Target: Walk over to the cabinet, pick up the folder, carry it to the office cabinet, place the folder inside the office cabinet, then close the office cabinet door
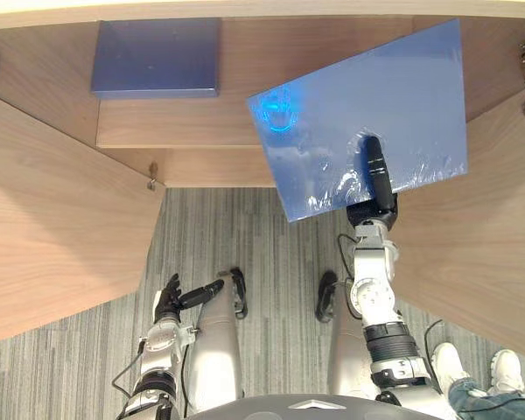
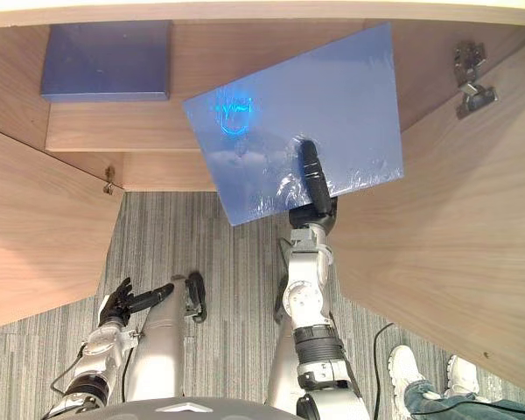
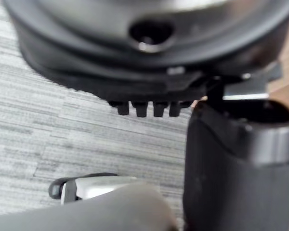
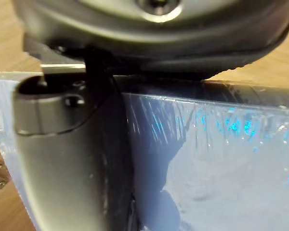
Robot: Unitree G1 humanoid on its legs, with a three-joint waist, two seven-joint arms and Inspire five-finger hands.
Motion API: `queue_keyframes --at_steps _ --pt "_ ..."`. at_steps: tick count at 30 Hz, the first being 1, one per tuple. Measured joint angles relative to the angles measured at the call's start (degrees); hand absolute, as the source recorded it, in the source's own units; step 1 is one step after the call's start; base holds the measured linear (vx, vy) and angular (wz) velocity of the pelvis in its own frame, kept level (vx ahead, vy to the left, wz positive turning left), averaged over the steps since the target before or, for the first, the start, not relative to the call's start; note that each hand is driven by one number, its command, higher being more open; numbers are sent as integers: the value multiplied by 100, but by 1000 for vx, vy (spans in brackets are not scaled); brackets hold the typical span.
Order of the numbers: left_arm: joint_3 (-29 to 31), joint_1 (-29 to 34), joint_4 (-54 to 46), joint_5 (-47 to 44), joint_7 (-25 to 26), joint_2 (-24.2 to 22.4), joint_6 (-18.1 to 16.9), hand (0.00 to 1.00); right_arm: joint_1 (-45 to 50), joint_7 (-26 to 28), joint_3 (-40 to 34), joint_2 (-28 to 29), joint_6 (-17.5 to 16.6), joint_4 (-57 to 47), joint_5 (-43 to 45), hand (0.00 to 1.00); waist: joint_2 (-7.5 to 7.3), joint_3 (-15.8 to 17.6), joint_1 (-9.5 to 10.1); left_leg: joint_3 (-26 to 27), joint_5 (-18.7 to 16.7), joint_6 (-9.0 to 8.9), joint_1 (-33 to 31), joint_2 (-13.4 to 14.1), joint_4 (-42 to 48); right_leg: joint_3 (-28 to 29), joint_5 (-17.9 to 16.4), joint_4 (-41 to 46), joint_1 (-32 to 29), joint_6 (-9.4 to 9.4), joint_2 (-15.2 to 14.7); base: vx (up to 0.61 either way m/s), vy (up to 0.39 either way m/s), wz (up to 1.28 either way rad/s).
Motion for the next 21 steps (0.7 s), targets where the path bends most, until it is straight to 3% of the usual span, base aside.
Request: queue_keyframes --at_steps 3,7,10,21 --pt "1 0 -90 -51 -1 -22 0 100 -854 -295 -6 -80 5 338 -7 0 11 57 -3 -12 32 4 -71 -36 -4 -6 4 8 -72 1 -30 5 -23 7" --pt "-48 0 -161 -270 21 -91 1 100 -3228 -501 -203 -401 122 1784 23 0 89 173 41 -28 100 29 -73 -120 -88 -29 29 -34 -64 11 -95 -3 -36 9" --pt "-63 0 -160 -466 57 -117 4 100 -4387 -506 -597 -528 285 2514 484 0 138 199 117 -69 169 52 -82 -145 -231 -88 110 -222 9 11 -112 28 -27 13" --pt "-120 0 -186 -869 -24 -307 0 100 -5841 -941 -1529 -1430 480 3829 1701 0 340 304 245 -462 346 120 -214 -509 -494 -307 125 -439 245 14 -316 40 -8 27"
